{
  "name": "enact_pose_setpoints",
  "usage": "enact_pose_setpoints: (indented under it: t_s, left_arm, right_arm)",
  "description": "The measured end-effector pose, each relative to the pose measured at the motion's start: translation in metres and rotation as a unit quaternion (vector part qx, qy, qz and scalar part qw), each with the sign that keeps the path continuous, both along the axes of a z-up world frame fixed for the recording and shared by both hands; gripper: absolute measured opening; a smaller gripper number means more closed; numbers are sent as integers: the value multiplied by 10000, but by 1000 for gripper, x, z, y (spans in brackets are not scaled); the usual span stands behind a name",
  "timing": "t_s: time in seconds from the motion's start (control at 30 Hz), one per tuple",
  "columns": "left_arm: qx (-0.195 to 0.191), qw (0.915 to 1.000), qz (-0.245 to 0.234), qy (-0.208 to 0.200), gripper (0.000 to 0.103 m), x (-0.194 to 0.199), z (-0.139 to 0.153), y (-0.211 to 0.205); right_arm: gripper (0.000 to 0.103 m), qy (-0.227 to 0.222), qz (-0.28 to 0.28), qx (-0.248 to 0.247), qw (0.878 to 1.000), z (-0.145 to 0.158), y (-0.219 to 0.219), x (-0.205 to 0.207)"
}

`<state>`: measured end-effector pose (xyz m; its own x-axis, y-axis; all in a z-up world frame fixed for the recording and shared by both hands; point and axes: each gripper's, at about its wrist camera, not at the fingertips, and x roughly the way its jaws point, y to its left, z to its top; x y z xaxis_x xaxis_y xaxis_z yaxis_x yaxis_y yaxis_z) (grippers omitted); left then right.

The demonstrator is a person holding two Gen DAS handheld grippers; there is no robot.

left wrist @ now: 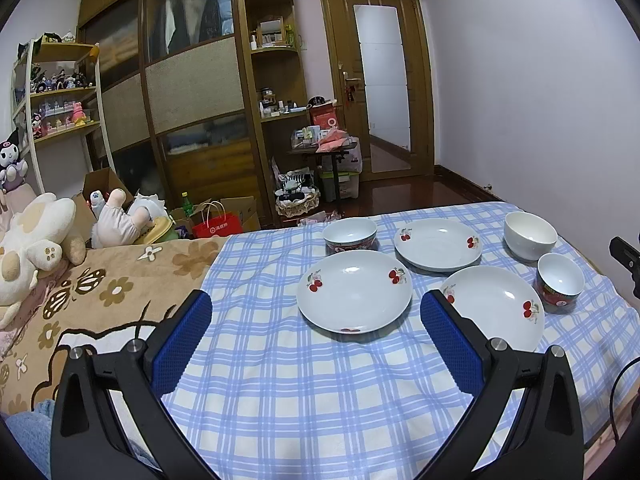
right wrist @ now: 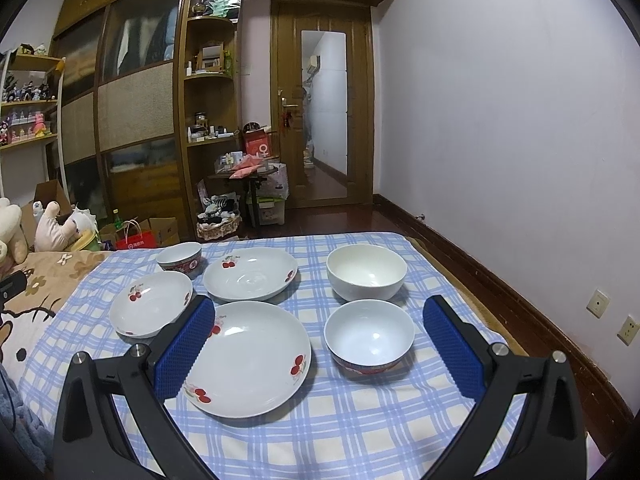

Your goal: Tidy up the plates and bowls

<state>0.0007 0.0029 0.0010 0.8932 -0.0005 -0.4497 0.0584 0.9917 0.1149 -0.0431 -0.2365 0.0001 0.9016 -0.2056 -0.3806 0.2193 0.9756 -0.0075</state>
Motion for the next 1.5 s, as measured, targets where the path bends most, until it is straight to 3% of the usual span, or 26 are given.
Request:
enact_pose_setpoints:
  t_s: [0.6, 0.9, 1.13, 1.3, 1.5]
  left_arm:
    - [80, 9999, 105, 108, 102, 3, -7, 4]
    - [-325, 9974, 492, 415, 102, 16, -7, 28]
    - [-466, 9961, 529, 528, 102, 20, 2, 39]
    - [-464, 9957, 597, 537, 102, 32, 15, 47]
    - [-404, 9956, 561, 628, 102, 61, 31, 53]
  right_arm:
    - [103, 8, 0, -6, 10000, 0, -2, 0]
    - [103, -4, 11, 106, 9999, 0, -4, 0]
    - [103, -49, 83, 252, 9996, 9, 1, 5]
    - [103, -85, 129, -114, 9998, 21, 13, 16]
    - [103, -127, 418, -114, 9990, 31, 26, 42]
